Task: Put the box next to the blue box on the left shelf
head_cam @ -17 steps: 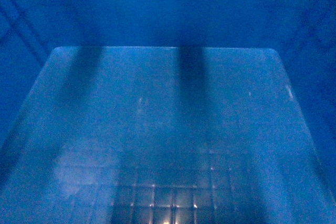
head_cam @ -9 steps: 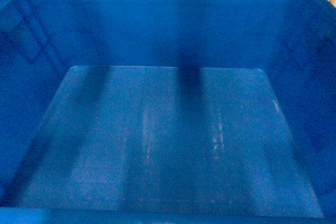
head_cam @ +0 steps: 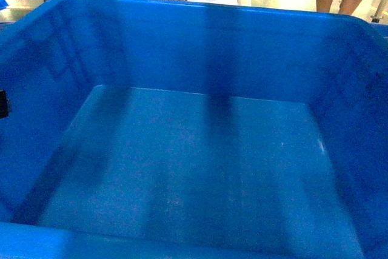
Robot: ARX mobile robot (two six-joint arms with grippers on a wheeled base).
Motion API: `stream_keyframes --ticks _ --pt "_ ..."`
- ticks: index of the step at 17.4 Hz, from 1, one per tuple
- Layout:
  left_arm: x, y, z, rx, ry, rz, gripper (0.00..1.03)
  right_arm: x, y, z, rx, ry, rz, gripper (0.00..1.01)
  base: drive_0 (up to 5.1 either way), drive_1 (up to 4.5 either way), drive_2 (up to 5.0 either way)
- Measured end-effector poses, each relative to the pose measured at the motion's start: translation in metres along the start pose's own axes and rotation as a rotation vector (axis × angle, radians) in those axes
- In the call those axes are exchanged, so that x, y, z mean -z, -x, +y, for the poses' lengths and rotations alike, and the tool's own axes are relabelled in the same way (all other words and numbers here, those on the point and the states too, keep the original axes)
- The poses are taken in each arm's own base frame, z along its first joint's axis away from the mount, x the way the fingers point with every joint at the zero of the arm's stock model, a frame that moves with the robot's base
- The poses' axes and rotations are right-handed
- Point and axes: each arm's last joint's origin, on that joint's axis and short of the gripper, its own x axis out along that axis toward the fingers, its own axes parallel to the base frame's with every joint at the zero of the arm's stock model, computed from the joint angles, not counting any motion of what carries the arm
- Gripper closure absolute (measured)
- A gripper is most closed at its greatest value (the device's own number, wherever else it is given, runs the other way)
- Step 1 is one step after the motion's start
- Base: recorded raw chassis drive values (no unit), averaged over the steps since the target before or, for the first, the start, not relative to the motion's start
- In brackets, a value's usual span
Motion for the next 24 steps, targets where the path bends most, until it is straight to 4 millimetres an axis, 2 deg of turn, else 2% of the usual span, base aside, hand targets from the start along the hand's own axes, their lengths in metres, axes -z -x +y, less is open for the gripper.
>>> stream_keyframes --ticks 4,7,8,10,15,16,17,19,21,22,23,24 --pt "-0.001 -0.003 -0.011 0.028 0.034 0.0 0.9 -0.001 -0.001 -0.007 0.048 0.012 -0.002 0.81 0.0 0.0 0.0" --pt "0.002 -0.01 -0.014 0.048 0.061 0.109 0.9 -0.001 -0.002 -0.008 0.069 0.021 0.006 0.81 0.0 0.0 0.0" --pt "0.002 -0.011 -0.015 0.054 0.075 0.098 0.9 -0.002 -0.002 -0.01 0.08 0.024 0.005 0.81 0.0 0.0 0.0" --pt "0.012 -0.009 -0.019 0.061 0.119 0.094 0.9 -0.006 -0.004 -0.016 0.087 0.042 0.006 0.81 0.0 0.0 0.0" --pt "0.015 -0.013 -0.027 0.053 0.132 0.133 0.9 -0.012 -0.012 -0.01 0.08 0.091 0.017 0.81 0.0 0.0 0.0" --pt "0.014 -0.012 -0.027 0.04 0.138 0.12 0.87 -0.013 -0.012 -0.007 0.072 0.101 0.006 0.73 0.0 0.0 0.0" --pt "0.013 -0.01 -0.025 0.007 0.164 0.068 0.77 -0.017 -0.011 -0.005 0.06 0.1 -0.035 0.62 0.0 0.0 0.0" --pt "0.015 -0.003 -0.02 -0.016 0.211 -0.02 0.55 -0.033 0.002 -0.001 0.003 0.064 -0.239 0.4 0.0 0.0 0.0" --pt "-0.005 0.01 -0.013 -0.018 0.281 -0.202 0.32 -0.049 0.022 0.0 0.01 0.011 -0.469 0.16 0.0 0.0 0.0" --pt "-0.014 0.016 -0.01 -0.016 0.304 -0.265 0.19 -0.052 0.025 -0.001 0.028 0.005 -0.497 0.05 0.0 0.0 0.0" --pt "-0.016 0.019 -0.009 -0.017 0.308 -0.274 0.08 -0.05 0.024 -0.001 0.036 0.005 -0.489 0.02 0.0 0.0 0.0" --pt "-0.014 0.018 -0.009 -0.02 0.298 -0.261 0.05 -0.048 0.023 -0.001 0.037 0.011 -0.476 0.03 0.0 0.0 0.0"
